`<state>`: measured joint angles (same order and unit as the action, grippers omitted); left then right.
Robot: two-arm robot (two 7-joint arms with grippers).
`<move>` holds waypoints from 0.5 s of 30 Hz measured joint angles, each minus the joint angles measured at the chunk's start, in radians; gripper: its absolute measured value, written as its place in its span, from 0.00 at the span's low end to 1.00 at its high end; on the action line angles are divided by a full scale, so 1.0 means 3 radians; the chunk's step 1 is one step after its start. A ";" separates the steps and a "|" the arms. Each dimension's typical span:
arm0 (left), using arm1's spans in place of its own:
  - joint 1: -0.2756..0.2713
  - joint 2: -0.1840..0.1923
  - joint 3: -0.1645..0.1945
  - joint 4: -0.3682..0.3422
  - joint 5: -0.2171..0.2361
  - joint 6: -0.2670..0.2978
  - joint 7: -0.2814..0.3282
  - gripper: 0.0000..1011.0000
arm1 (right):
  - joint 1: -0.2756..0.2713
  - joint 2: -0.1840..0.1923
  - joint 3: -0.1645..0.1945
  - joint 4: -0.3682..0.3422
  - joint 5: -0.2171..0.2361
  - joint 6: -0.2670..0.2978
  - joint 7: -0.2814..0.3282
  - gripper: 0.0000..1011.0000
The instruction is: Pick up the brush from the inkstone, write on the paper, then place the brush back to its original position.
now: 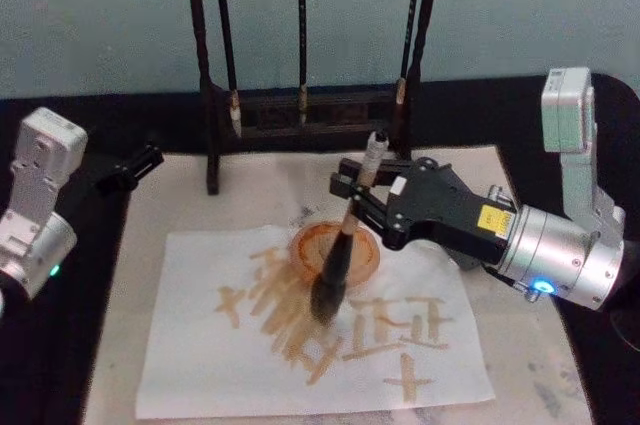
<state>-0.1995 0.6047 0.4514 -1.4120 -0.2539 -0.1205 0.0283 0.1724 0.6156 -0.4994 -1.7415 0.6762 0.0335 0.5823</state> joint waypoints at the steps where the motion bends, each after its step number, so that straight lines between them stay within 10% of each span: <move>1: 0.0000 0.0000 0.0000 0.0000 0.0000 0.0000 0.0000 0.99 | 0.0002 -0.0009 -0.0004 -0.0021 0.0006 -0.0008 0.0016 0.16; 15: 0.0000 0.0000 0.0000 0.0000 0.0000 0.0000 0.0000 0.99 | 0.0085 -0.0114 -0.0204 -0.0064 0.0006 -0.0021 0.0155 0.16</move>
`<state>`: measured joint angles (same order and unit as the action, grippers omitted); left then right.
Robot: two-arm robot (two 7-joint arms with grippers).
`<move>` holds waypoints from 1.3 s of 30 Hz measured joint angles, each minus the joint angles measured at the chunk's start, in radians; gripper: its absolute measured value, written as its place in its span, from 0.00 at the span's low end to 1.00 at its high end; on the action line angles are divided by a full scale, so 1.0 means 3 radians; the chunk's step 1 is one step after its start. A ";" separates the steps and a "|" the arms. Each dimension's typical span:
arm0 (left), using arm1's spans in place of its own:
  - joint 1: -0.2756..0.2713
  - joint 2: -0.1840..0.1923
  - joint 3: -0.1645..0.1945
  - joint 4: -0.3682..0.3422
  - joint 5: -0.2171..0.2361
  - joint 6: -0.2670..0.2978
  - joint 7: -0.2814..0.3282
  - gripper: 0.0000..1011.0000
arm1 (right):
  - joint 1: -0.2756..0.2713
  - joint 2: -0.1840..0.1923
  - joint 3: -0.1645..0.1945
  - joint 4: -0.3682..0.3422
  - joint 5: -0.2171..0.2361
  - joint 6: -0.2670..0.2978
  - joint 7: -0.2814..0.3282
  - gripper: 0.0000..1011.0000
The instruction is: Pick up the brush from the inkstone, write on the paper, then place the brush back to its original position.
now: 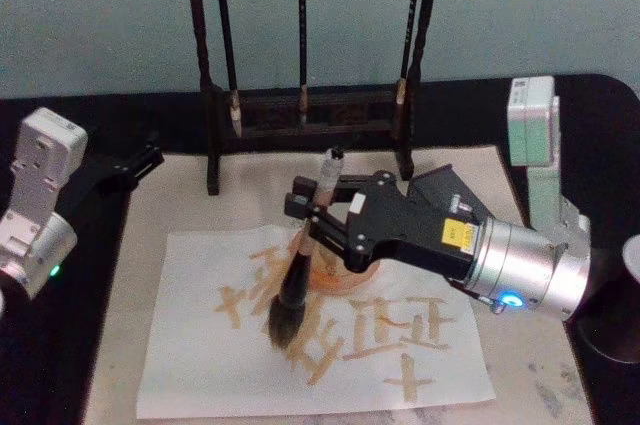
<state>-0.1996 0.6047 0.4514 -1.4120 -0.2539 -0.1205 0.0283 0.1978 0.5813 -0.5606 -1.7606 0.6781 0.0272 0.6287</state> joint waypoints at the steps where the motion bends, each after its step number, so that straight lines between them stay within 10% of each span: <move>1: 0.0000 0.0000 0.0000 0.0000 0.0000 0.0000 0.0000 0.99 | 0.0004 -0.0006 -0.0012 0.0010 -0.0001 0.0000 0.0004 0.16; 17: 0.0000 0.0000 0.0000 0.0000 0.0000 0.0000 0.0000 0.99 | 0.0042 -0.0056 -0.0104 0.0232 -0.0007 0.0007 0.0018 0.16; 39: 0.0000 0.0000 0.0000 0.0000 0.0000 0.0000 0.0000 0.99 | -0.0064 0.0043 0.0073 0.0254 0.0007 -0.0010 -0.0093 0.16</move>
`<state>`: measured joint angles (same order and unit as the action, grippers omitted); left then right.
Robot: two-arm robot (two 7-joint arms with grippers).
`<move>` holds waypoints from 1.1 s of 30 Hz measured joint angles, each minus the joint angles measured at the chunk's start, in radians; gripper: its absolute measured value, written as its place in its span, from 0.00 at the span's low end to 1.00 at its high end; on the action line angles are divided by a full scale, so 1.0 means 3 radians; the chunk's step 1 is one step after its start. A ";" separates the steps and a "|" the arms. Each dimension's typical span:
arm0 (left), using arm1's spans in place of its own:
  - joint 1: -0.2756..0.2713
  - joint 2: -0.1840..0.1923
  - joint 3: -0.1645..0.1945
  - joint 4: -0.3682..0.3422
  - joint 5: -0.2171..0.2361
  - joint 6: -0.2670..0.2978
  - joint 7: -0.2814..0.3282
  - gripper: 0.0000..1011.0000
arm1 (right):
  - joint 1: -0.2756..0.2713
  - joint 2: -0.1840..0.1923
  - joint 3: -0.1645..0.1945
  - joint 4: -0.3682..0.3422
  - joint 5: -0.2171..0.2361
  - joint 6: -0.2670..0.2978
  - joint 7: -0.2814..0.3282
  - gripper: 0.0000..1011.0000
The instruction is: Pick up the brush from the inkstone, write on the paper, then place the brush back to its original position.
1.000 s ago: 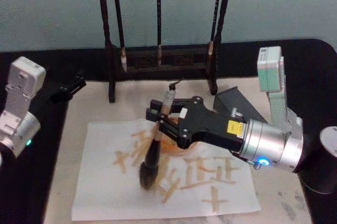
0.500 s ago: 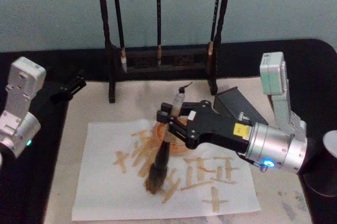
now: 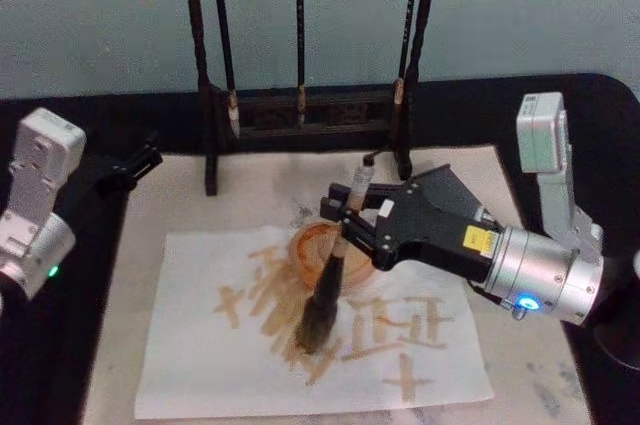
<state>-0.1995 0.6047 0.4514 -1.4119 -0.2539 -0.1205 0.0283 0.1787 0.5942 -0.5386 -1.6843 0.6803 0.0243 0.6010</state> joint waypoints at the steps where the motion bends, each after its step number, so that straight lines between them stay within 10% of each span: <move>1: 0.0000 0.0000 0.0000 0.0000 0.0000 0.0000 0.0000 0.99 | -0.0003 0.0003 0.0007 -0.0004 0.0001 0.0000 -0.0003 0.16; 33: 0.0000 0.0000 0.0000 0.0000 0.0000 0.0000 0.0000 0.99 | 0.0143 -0.0089 0.0200 -0.0070 0.0407 -0.0100 0.0120 0.16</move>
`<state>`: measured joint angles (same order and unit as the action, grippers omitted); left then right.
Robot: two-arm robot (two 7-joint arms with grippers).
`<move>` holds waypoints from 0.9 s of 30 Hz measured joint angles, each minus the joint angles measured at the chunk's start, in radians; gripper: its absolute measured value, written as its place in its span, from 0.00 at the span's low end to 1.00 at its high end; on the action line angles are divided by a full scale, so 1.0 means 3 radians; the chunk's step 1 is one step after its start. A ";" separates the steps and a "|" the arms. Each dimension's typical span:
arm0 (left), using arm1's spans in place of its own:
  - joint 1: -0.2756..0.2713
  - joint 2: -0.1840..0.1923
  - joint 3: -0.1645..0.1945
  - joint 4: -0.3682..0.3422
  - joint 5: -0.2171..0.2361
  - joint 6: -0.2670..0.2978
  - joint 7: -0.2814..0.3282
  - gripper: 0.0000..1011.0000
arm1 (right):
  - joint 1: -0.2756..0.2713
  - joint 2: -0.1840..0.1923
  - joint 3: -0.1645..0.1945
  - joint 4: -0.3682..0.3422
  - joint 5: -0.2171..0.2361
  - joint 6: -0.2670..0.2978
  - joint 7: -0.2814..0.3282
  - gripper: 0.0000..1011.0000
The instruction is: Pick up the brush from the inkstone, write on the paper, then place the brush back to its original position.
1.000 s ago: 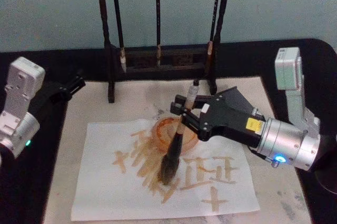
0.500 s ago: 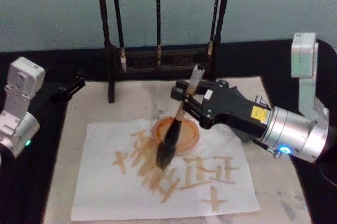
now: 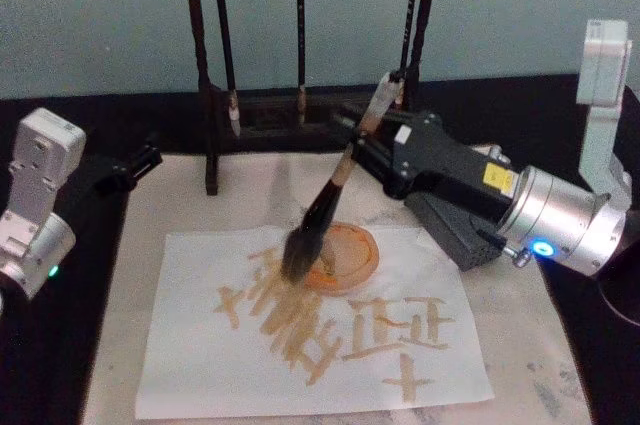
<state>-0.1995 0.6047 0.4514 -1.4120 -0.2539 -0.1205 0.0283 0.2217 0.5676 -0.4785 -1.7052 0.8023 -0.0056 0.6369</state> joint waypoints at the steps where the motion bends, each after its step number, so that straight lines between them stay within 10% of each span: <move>1: 0.0000 0.0000 0.0000 0.0000 0.0000 0.0000 0.0000 0.99 | 0.0010 -0.0007 0.0003 0.0016 0.0019 -0.0006 0.0007 0.16; 27: 0.0000 0.0000 0.0000 0.0000 0.0000 0.0000 0.0000 0.99 | 0.0260 -0.0183 0.0110 0.0806 0.0438 -0.0077 0.0175 0.16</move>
<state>-0.1995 0.6047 0.4514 -1.4119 -0.2539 -0.1205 0.0282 0.2996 0.5127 -0.4456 -1.4635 0.9338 -0.0286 0.6895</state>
